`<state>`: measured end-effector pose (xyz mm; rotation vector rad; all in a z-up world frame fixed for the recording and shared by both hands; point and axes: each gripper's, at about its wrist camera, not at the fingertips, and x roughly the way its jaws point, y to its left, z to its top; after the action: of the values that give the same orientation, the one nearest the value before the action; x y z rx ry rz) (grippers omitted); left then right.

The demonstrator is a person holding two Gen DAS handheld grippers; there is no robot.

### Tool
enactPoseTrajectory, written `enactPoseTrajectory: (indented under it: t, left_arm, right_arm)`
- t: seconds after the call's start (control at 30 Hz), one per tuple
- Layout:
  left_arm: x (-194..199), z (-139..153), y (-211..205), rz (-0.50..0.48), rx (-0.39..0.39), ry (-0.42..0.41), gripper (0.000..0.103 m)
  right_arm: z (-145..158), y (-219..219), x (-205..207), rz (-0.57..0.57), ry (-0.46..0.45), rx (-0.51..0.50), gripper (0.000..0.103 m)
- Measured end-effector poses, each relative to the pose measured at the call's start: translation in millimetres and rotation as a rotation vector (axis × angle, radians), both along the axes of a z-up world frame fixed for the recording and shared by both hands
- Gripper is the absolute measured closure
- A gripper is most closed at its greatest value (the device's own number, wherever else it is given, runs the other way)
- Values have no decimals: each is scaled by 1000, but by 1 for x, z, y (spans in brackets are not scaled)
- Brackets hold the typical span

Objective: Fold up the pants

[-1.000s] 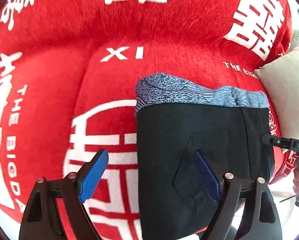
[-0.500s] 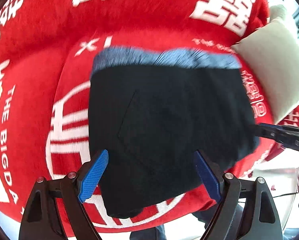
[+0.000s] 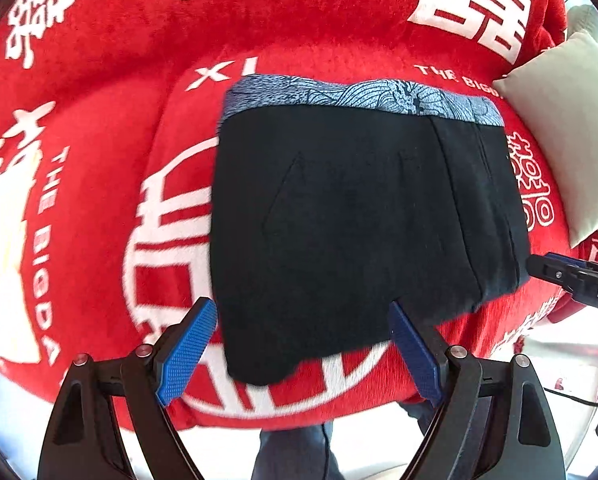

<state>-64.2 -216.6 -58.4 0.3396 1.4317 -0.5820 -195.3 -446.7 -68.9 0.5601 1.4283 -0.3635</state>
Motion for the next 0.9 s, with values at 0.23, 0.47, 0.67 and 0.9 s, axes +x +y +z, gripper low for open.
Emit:
enactPoseTrajectory:
  t: [0.23,0.47,0.67,0.9]
  left_arm:
    - [-13,36,8,4,42,-11,0]
    - [-14,73,4,-20,39,-30,0]
    - [-14,103,4,-2,39,-64,0]
    - [-13,123,9,-1,30,-86,0]
  right_arm:
    - [33,17,-11,-8,-12,-32,25]
    - [83,33,-8,-31,-59,-82,12]
    - [118,53,13,30,-35,-147,0]
    - [143,72,23,21,-39,-174,0]
